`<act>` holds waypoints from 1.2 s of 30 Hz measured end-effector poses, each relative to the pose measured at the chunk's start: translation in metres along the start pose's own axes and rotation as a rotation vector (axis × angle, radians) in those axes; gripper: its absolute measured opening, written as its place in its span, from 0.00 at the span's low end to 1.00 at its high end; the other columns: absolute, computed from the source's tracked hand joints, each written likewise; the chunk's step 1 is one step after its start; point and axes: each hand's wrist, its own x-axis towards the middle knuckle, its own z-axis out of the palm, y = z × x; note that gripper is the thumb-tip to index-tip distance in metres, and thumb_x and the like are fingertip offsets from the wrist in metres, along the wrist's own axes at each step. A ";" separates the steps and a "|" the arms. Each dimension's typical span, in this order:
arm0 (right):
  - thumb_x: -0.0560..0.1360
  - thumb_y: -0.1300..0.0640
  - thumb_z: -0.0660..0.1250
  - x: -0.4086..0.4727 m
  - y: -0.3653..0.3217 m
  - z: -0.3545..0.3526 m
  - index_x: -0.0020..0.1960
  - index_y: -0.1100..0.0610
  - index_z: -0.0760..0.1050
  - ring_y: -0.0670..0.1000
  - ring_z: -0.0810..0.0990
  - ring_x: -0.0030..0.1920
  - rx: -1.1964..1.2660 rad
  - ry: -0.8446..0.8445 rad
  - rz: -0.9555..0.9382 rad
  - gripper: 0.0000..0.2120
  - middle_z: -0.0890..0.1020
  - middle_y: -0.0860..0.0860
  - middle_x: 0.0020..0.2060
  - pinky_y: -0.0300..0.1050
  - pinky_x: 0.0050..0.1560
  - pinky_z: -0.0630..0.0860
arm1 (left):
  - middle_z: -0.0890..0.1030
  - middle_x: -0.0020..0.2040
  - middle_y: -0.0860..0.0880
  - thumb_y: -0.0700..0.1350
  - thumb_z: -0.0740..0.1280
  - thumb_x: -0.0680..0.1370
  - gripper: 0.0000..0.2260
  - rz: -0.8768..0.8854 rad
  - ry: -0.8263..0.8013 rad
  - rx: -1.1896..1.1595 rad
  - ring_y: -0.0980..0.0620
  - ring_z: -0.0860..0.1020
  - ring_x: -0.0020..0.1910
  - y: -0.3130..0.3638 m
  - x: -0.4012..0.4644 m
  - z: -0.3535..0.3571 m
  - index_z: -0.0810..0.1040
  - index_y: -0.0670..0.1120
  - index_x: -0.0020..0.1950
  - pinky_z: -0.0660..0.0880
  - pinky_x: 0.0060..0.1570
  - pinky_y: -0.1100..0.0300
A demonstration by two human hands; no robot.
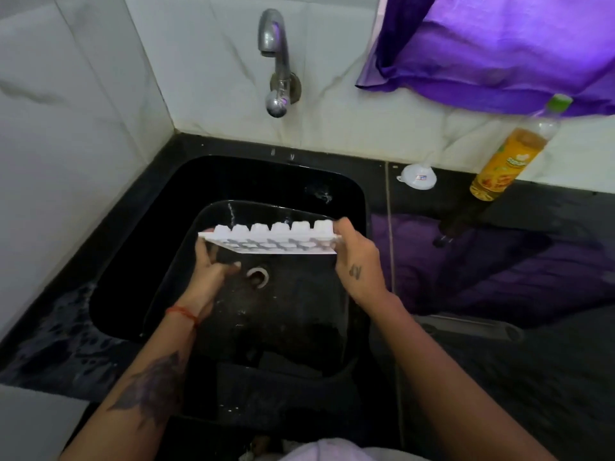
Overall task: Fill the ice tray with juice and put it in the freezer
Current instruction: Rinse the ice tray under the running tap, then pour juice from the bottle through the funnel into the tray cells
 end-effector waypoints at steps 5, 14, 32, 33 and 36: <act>0.70 0.62 0.70 0.011 0.033 -0.074 0.54 0.55 0.70 0.49 0.77 0.38 0.197 0.012 0.221 0.15 0.78 0.49 0.37 0.41 0.38 0.73 | 0.76 0.56 0.51 0.33 0.68 0.73 0.31 0.156 0.018 0.159 0.52 0.77 0.54 0.040 -0.020 0.051 0.61 0.52 0.71 0.77 0.49 0.53; 0.67 0.58 0.75 -0.053 0.168 -0.226 0.54 0.55 0.74 0.56 0.81 0.47 0.321 -0.071 0.666 0.18 0.80 0.57 0.46 0.57 0.48 0.81 | 0.79 0.50 0.48 0.42 0.70 0.74 0.18 -0.021 -0.173 0.367 0.49 0.80 0.47 0.032 -0.091 0.207 0.69 0.45 0.62 0.78 0.41 0.54; 0.69 0.48 0.73 -0.111 0.253 -0.265 0.59 0.53 0.72 0.53 0.82 0.45 0.225 -0.271 0.858 0.22 0.80 0.51 0.44 0.48 0.43 0.81 | 0.74 0.63 0.44 0.47 0.69 0.74 0.24 0.236 -0.022 1.097 0.43 0.76 0.59 -0.014 -0.134 0.298 0.68 0.48 0.68 0.72 0.57 0.51; 0.69 0.45 0.72 -0.102 0.254 -0.269 0.60 0.52 0.72 0.53 0.81 0.47 0.132 -0.265 0.828 0.23 0.80 0.49 0.43 0.50 0.48 0.80 | 0.74 0.64 0.45 0.48 0.68 0.74 0.24 0.310 -0.041 1.098 0.44 0.75 0.60 -0.010 -0.131 0.309 0.68 0.49 0.69 0.73 0.58 0.51; 0.69 0.41 0.70 -0.064 0.253 -0.280 0.61 0.51 0.72 0.52 0.80 0.52 0.001 -0.242 0.732 0.24 0.81 0.48 0.45 0.44 0.52 0.73 | 0.73 0.66 0.46 0.51 0.68 0.74 0.24 0.468 -0.190 1.122 0.45 0.74 0.63 -0.002 -0.112 0.350 0.68 0.48 0.68 0.72 0.61 0.51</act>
